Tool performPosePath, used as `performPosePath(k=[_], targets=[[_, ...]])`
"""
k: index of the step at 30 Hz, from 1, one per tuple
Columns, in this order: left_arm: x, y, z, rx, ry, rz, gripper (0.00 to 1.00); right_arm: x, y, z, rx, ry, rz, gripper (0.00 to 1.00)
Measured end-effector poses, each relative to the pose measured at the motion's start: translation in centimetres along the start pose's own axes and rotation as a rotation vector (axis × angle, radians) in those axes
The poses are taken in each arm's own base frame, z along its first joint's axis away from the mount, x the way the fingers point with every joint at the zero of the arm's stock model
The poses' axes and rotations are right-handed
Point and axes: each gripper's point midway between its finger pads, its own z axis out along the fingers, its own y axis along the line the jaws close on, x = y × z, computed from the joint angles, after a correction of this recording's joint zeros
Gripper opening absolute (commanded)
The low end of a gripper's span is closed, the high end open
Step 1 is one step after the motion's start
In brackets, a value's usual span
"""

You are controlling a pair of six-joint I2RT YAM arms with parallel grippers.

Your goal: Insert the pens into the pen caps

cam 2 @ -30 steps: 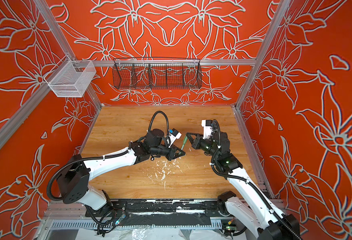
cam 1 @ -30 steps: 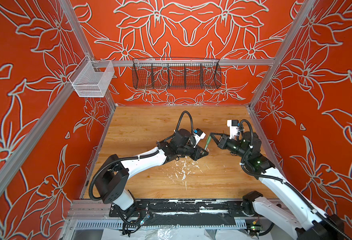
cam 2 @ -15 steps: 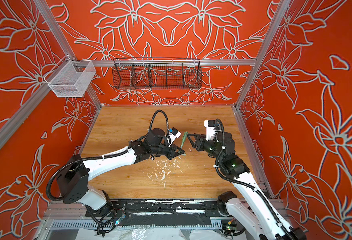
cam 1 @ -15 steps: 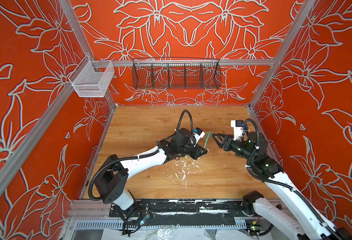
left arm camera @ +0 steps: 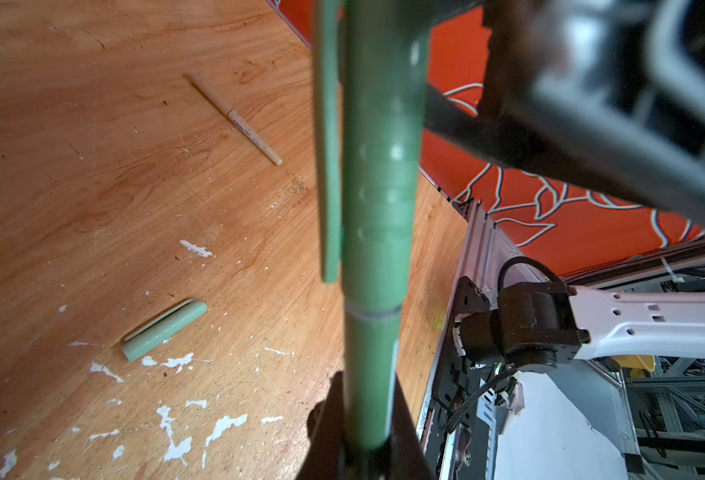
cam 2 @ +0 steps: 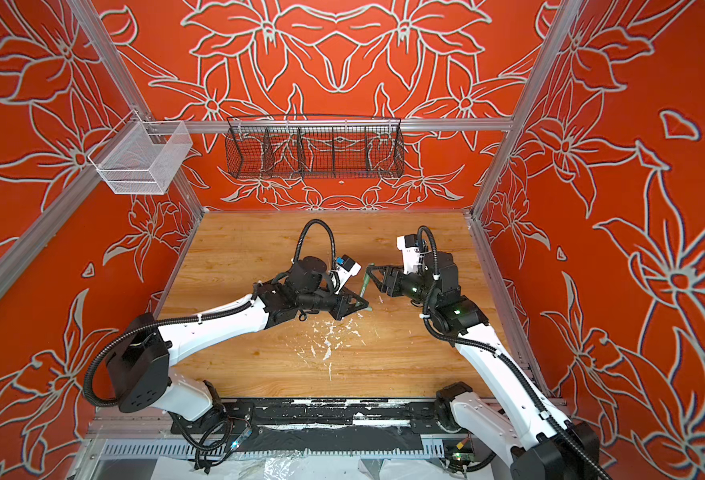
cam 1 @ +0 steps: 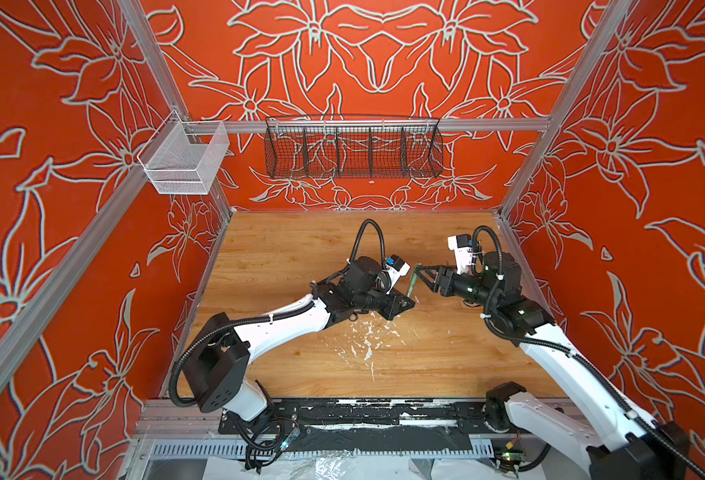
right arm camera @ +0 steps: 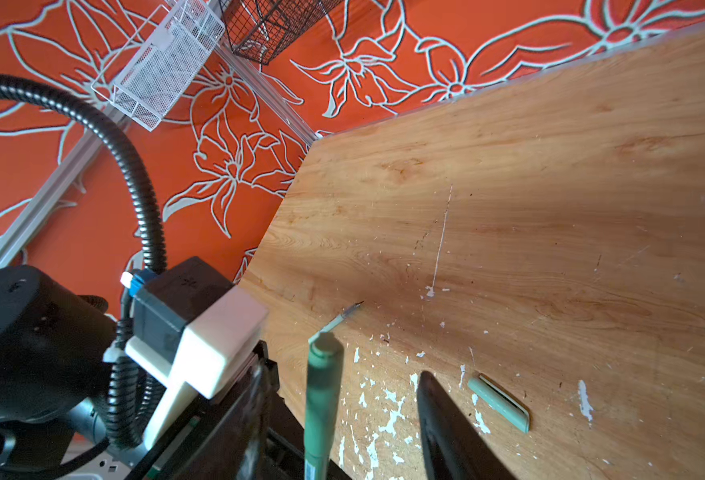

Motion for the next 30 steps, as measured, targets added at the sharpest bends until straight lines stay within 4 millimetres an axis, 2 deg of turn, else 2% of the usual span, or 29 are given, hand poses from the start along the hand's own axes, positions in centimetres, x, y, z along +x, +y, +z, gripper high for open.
performPosePath(k=[5,17,23,27,30], targets=[[0.0,-0.1,0.0,0.005,0.002,0.003,0.00,0.1,0.2,0.6,-0.026,0.016,0.002,0.50],[0.1,-0.2,0.0,0.013,0.007,0.008,0.00,0.0,0.1,1.7,-0.051,0.033,0.004,0.33],[0.2,-0.3,0.0,0.014,0.009,0.014,0.00,-0.5,0.5,1.8,-0.065,0.027,-0.003,0.16],[0.1,-0.2,0.0,0.008,0.007,0.020,0.00,-0.7,0.9,1.8,-0.083,0.030,0.004,0.00],[-0.3,-0.2,0.1,-0.001,0.003,0.028,0.00,-0.9,1.2,1.8,-0.089,0.027,0.002,0.00]])
